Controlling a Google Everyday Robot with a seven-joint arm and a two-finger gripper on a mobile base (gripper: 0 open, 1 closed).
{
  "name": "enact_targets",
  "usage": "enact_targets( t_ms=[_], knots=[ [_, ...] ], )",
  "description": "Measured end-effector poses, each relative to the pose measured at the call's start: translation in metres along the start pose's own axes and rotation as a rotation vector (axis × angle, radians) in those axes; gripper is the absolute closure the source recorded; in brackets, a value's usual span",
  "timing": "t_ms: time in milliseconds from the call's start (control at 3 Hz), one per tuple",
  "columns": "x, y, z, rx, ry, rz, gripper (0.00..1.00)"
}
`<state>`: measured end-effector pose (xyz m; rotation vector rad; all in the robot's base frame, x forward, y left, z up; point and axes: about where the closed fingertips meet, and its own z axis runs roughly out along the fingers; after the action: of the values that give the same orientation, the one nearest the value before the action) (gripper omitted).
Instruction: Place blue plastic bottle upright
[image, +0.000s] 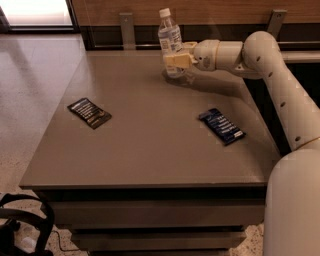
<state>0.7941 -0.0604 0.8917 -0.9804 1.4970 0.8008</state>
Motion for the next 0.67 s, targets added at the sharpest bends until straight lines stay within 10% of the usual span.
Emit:
enact_targets(
  t_ms=[667],
  knots=[
    [0.0191, 0.0029, 0.0059, -0.014, 0.04, -0.005, 1.0]
  ],
)
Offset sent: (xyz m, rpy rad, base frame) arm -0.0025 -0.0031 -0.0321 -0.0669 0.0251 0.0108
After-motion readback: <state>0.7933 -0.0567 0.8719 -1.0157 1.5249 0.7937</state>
